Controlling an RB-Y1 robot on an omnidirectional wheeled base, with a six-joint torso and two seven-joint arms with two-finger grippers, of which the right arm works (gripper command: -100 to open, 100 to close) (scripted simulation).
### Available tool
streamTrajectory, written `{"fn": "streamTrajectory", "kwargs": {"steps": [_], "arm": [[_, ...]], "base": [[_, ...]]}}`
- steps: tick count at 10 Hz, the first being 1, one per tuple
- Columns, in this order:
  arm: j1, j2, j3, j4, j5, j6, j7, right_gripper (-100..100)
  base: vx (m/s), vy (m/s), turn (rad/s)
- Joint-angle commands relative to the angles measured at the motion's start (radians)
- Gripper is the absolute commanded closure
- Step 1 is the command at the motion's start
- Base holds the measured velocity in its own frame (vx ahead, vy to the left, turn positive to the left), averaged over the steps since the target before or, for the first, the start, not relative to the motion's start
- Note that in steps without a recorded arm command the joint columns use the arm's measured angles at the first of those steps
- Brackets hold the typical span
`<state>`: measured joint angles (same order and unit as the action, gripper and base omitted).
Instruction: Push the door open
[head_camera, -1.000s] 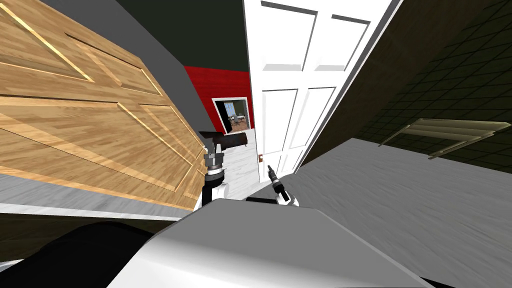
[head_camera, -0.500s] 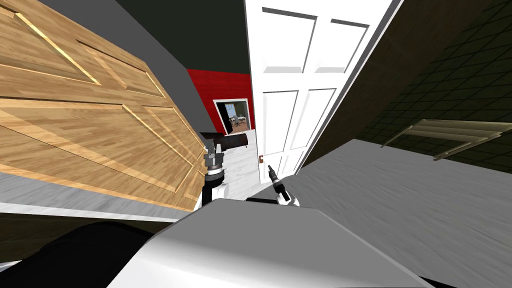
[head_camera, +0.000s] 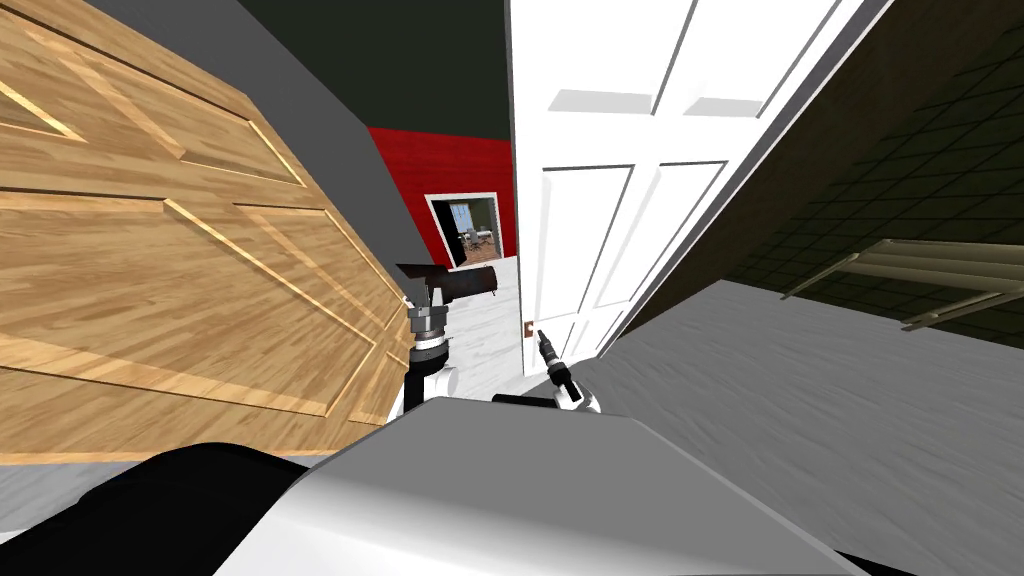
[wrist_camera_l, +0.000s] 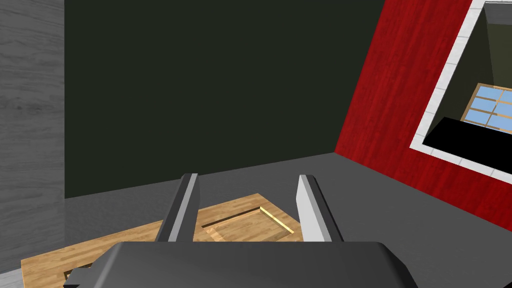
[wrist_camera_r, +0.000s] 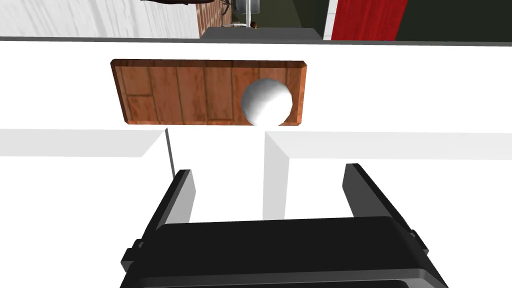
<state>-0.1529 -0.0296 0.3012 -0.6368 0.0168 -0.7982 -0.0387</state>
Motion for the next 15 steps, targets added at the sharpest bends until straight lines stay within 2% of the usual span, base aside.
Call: {"fn": "streamTrajectory", "kwargs": {"steps": [1, 4, 5, 6, 11, 12, 15], "arm": [[-0.001, 0.007, -0.003, 0.0, -0.001, 0.0, 0.002, -100], [-0.005, 0.037, -0.01, 0.004, -0.003, -0.003, 0.006, -100], [-0.004, 0.029, -0.009, 0.002, -0.003, -0.001, 0.005, -100], [-0.004, 0.029, -0.009, 0.002, -0.003, -0.001, 0.005, 100], [-0.004, 0.029, -0.009, 0.002, -0.003, -0.001, 0.005, 100], [-0.004, 0.017, -0.021, 0.005, -0.009, 0.001, 0.009, 100], [-0.005, -0.002, -0.047, 0.006, -0.021, 0.001, 0.017, 100]], "base": [[0.171, 0.095, 0.027], [0.162, 0.087, 0.019], [0.064, 0.04, -0.021], [-0.015, -0.006, 0.016], [-0.01, -0.006, 0.003], [0.086, 0.07, -0.024], [0.182, 0.095, -0.042]]}}
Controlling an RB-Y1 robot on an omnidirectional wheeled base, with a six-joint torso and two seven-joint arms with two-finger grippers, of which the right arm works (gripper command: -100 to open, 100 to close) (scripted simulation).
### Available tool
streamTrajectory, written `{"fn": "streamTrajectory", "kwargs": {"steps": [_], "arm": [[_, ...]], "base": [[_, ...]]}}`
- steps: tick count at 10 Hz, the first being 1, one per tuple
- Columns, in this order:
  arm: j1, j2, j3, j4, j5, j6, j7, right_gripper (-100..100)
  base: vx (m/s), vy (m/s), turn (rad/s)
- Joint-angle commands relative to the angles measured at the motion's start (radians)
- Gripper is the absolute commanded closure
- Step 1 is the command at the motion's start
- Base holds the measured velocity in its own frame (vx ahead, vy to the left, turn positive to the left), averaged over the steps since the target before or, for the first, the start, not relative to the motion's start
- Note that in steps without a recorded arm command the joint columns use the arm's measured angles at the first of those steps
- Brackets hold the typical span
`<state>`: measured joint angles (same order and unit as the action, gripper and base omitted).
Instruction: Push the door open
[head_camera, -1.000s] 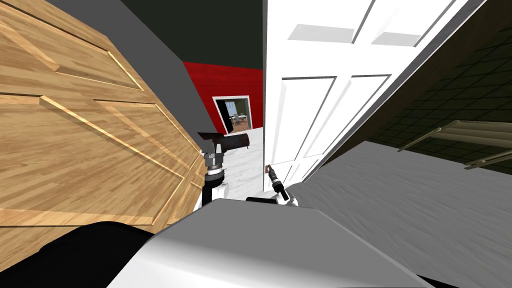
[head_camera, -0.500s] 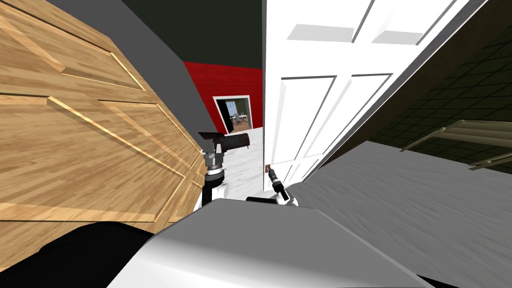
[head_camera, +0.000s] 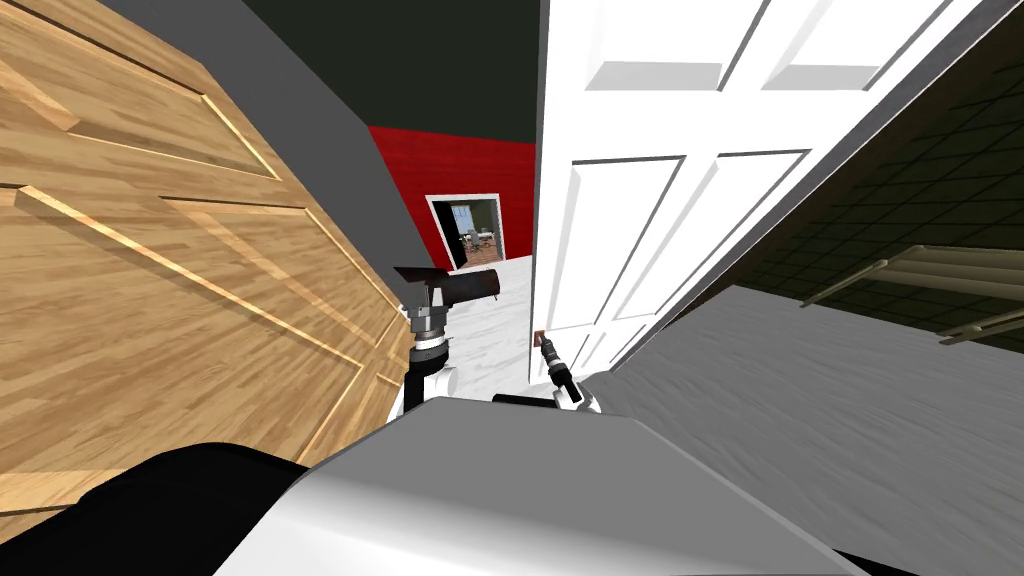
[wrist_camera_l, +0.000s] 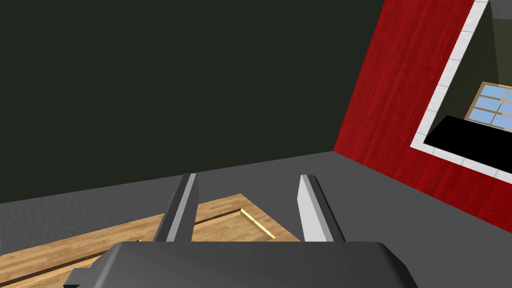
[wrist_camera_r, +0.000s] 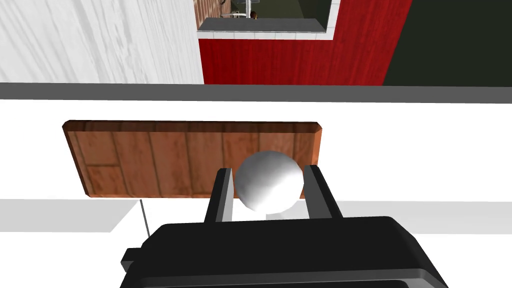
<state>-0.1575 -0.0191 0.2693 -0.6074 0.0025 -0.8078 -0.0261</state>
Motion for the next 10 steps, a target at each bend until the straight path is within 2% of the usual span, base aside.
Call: {"fn": "streamTrajectory", "kwargs": {"steps": [1, 2, 4, 5, 6, 7, 10], "arm": [[-0.001, -0.019, -0.026, -0.022, -0.012, 0.011, 0.008, 100], [-0.002, -0.026, -0.039, -0.021, -0.017, 0.011, 0.012, 100], [-0.002, -0.026, -0.039, -0.021, -0.017, 0.011, 0.012, 100], [-0.003, -0.034, -0.058, -0.02, -0.027, 0.011, 0.018, 100], [-0.003, -0.034, -0.058, -0.02, -0.027, 0.011, 0.018, 100], [0.023, -0.037, -0.052, -0.069, -0.028, 0.032, 0.015, -100], [0.029, -0.028, -0.059, -0.076, -0.037, 0.034, 0.014, -100]], "base": [[0.182, 0.11, -0.05], [0.19, 0.109, -0.064], [0.098, 0.038, -0.007], [0.109, 0.059, -0.087], [0.106, 0.055, -0.109], [-0.115, 0.059, -0.089], [-0.225, 0.053, -0.079]]}}
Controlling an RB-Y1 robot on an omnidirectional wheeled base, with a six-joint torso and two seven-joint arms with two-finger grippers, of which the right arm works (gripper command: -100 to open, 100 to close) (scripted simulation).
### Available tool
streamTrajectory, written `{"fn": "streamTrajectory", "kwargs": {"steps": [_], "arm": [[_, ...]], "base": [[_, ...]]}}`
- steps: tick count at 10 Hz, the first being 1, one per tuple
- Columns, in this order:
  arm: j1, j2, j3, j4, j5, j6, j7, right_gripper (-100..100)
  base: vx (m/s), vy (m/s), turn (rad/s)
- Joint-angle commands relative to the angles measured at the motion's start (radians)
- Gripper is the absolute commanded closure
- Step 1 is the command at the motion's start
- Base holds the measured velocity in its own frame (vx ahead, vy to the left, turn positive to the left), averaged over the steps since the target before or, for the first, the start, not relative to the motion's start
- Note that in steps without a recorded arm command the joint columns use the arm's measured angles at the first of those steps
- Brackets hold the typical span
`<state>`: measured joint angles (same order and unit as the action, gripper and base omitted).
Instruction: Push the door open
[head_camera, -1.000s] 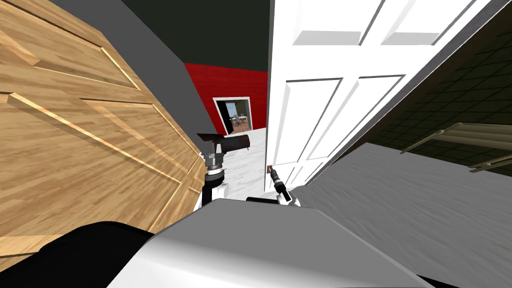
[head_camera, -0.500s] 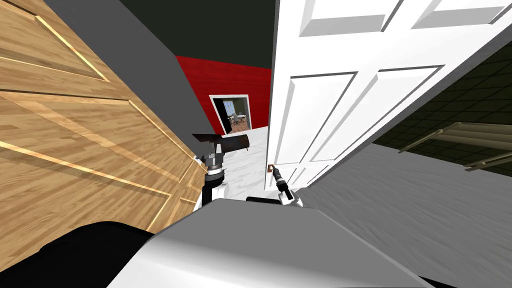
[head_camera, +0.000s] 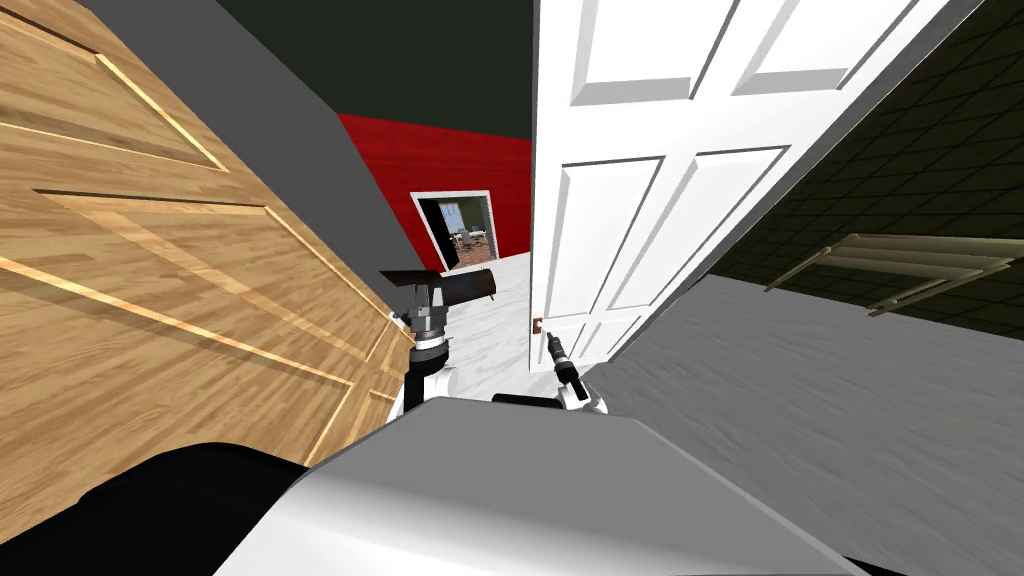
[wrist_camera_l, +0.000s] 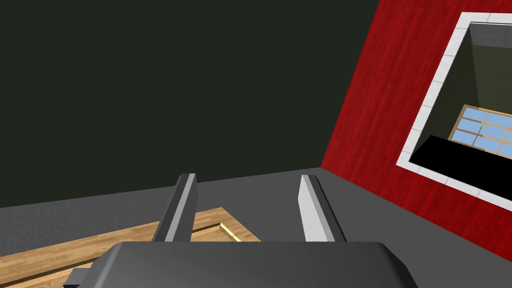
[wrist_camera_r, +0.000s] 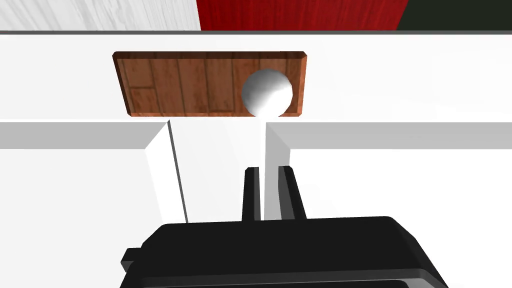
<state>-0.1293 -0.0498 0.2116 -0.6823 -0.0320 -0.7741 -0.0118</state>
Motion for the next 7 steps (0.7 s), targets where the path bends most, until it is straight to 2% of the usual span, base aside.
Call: {"fn": "streamTrajectory", "kwargs": {"steps": [1, 2, 3, 4, 7], "arm": [[0.004, 0.011, -0.005, -0.004, -0.007, 0.001, -0.001, -100], [0.006, 0.018, -0.007, -0.006, -0.009, 0.002, -0.001, -100], [0.005, 0.014, -0.005, -0.005, -0.007, 0.001, -0.001, -100], [0.006, 0.002, -0.009, -0.002, -0.008, -0.005, 0.002, -100], [0.006, -0.002, -0.015, 0.003, -0.009, -0.013, 0.006, -100]], "base": [[-0.227, 0.075, -0.08], [-0.24, 0.034, -0.058], [-0.105, 0.01, -0.009], [0.087, 0.039, 0.029], [0.194, 0.048, 0.023]]}}
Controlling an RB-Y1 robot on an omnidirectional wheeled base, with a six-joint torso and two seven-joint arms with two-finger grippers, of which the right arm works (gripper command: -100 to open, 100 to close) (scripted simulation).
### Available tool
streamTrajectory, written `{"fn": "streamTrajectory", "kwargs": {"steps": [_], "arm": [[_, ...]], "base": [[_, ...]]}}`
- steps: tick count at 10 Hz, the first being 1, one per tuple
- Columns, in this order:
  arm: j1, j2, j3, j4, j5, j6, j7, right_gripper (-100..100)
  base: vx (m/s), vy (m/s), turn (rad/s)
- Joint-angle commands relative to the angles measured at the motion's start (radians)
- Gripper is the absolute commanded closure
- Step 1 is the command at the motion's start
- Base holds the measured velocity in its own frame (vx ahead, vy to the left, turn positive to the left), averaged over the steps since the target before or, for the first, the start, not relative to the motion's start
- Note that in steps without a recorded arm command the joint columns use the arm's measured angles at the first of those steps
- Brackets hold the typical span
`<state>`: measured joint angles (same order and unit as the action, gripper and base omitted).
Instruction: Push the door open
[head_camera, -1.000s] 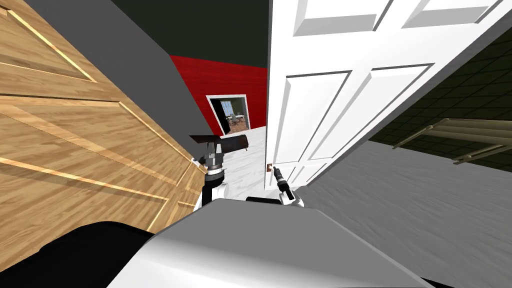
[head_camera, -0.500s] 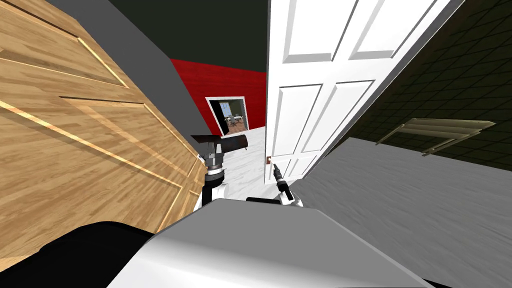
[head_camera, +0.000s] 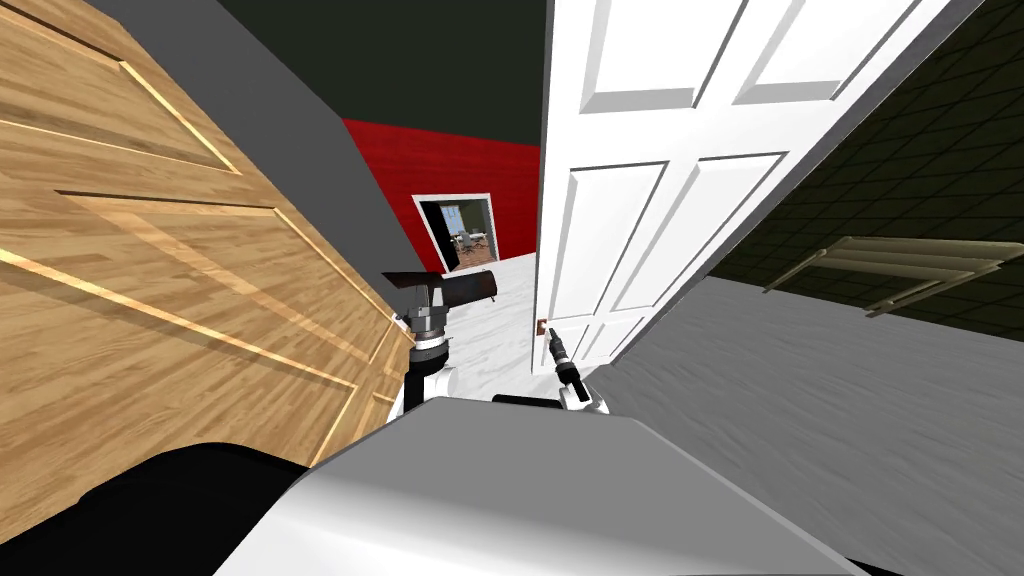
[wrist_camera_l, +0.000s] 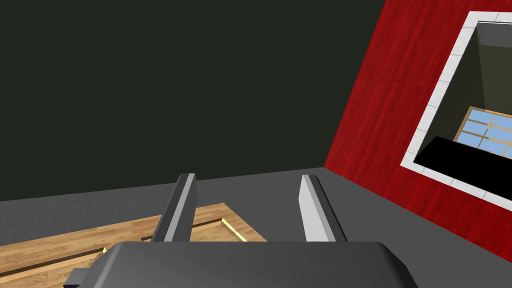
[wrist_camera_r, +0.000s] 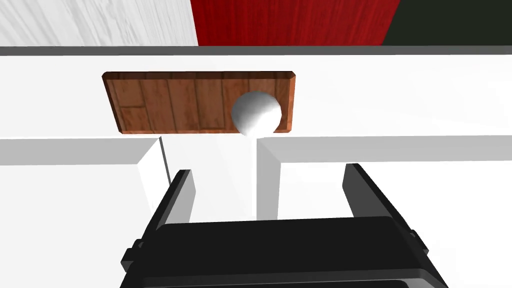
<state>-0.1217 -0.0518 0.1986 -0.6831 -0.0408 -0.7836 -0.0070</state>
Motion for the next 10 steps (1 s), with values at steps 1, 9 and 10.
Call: {"fn": "streamTrajectory", "kwargs": {"steps": [1, 9, 10], "arm": [[-0.002, 0.001, -0.004, 0.006, -0.001, -0.007, 0.003, -100], [0.001, 0.014, -0.009, 0.011, -0.002, -0.015, 0.006, 100], [0.001, 0.014, -0.009, 0.011, -0.002, -0.015, 0.006, 100]], "base": [[0.195, 0.052, 0.022], [0.075, 0.022, 0.009], [-0.007, 0.0, -0.003]]}}
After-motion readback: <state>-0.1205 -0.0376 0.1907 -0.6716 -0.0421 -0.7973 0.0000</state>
